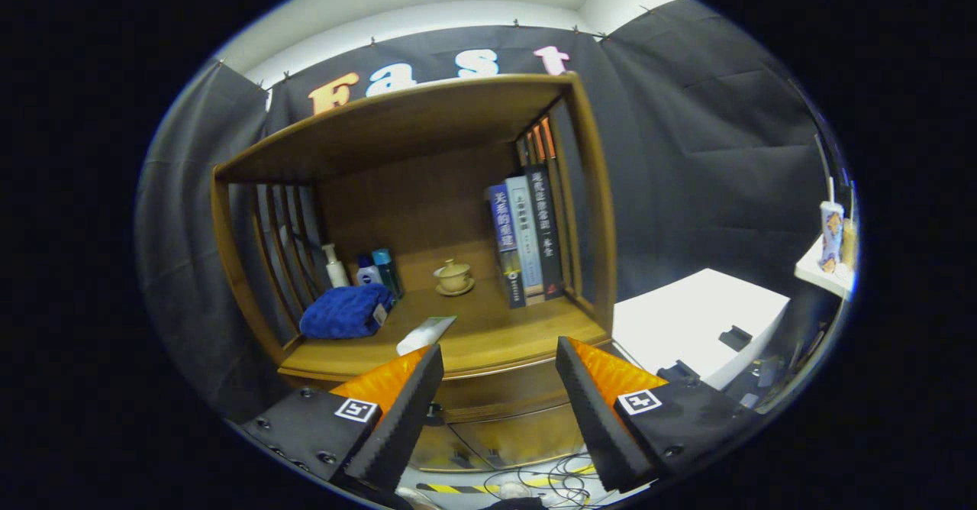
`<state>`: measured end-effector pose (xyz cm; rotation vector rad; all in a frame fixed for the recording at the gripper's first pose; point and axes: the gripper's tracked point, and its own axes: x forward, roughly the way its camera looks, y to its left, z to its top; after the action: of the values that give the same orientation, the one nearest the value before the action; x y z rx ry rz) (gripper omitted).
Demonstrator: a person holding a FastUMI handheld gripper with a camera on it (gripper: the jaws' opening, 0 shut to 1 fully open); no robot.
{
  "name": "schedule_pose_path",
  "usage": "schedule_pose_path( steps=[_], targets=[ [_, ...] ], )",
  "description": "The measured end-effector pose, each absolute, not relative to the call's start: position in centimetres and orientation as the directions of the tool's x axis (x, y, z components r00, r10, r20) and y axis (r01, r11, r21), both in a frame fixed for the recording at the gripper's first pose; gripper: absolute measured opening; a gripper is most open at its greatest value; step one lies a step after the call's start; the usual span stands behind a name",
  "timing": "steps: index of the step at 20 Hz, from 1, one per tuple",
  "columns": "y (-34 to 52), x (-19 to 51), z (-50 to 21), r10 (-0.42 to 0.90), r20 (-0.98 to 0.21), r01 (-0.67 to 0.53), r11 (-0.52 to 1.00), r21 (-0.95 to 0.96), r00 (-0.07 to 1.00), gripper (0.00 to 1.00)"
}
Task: Pull open the drawer, take out the items inside it, and place them on the countertop above the cabinet.
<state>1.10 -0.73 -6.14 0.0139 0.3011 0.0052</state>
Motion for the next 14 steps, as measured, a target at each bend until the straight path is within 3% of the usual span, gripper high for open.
schedule_pose_path(
  steps=[8, 14],
  targets=[
    [-2.1, -0.2, -1.9, -0.083, -0.216, 0.074, 0.996, -0.048, 0.973, 0.99],
    [0.4, -0.3, -2.6, -0.046, -0.221, 0.024, 0.994, -0.102, 0.974, 0.99]
  ],
)
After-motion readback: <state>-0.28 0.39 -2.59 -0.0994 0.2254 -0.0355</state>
